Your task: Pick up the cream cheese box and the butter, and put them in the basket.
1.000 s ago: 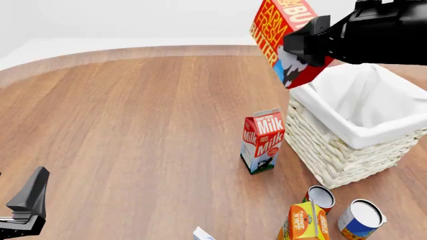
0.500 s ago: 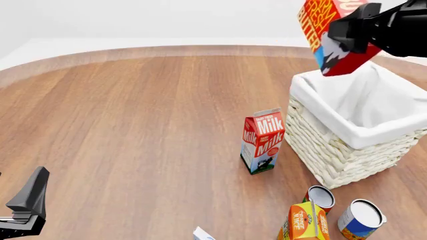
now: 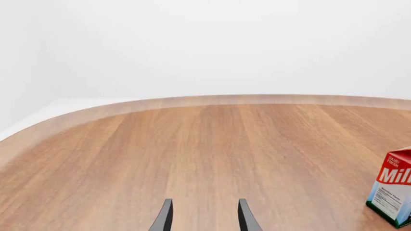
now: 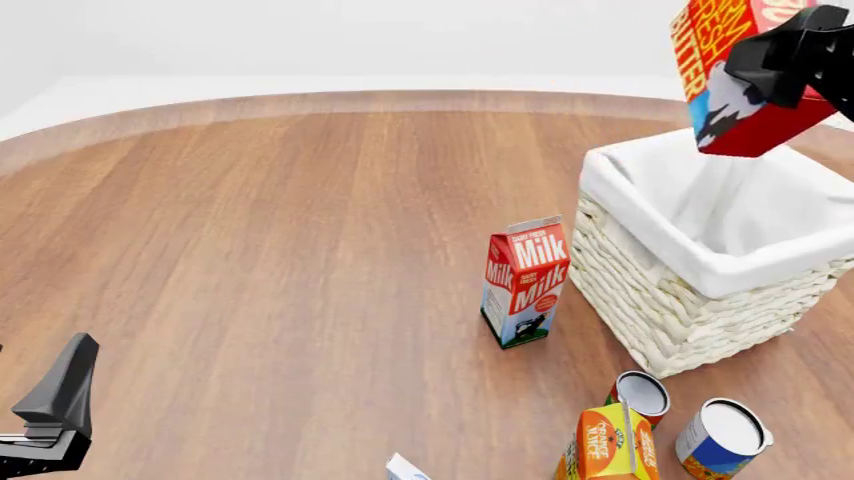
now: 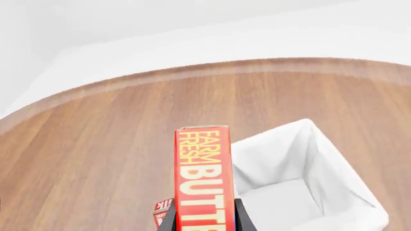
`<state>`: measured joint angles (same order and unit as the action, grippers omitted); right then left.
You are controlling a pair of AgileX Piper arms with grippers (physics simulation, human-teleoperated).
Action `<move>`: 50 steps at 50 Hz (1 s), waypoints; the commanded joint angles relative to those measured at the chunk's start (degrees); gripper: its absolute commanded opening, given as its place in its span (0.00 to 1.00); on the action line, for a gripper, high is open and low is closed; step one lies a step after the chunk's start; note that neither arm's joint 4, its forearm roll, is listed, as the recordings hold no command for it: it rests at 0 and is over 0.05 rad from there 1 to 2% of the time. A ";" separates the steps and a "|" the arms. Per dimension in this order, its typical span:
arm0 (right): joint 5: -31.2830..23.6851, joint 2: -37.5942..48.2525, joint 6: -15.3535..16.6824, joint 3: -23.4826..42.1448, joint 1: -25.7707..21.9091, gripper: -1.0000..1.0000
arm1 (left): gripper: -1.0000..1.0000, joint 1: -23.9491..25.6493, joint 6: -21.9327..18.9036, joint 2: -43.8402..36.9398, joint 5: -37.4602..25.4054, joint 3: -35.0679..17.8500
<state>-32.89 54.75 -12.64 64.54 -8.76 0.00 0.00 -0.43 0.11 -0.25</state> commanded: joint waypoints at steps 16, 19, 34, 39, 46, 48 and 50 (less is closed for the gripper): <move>7.68 1.10 -7.71 -5.23 6.04 0.00 | 1.00 0.00 0.00 0.00 0.00 0.00; 8.55 1.62 -8.30 -5.58 6.68 0.00 | 1.00 0.00 0.00 0.00 0.00 0.00; 14.15 4.66 -10.30 -9.41 9.89 0.00 | 1.00 0.00 0.00 0.00 0.00 0.00; 15.95 5.27 -11.25 -10.51 10.75 0.00 | 1.00 0.00 0.00 0.00 0.00 0.00; 18.17 6.10 -11.88 -12.01 11.09 0.00 | 1.00 0.00 0.00 0.00 0.00 0.00; 18.70 6.43 -11.91 -12.39 11.16 0.00 | 1.00 0.00 0.00 0.00 0.00 0.00; 19.37 6.78 -12.04 -12.81 11.32 0.00 | 1.00 0.00 0.00 0.00 0.00 0.00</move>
<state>-16.92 60.58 -23.02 52.78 1.63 0.00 0.00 -0.43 0.11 -0.25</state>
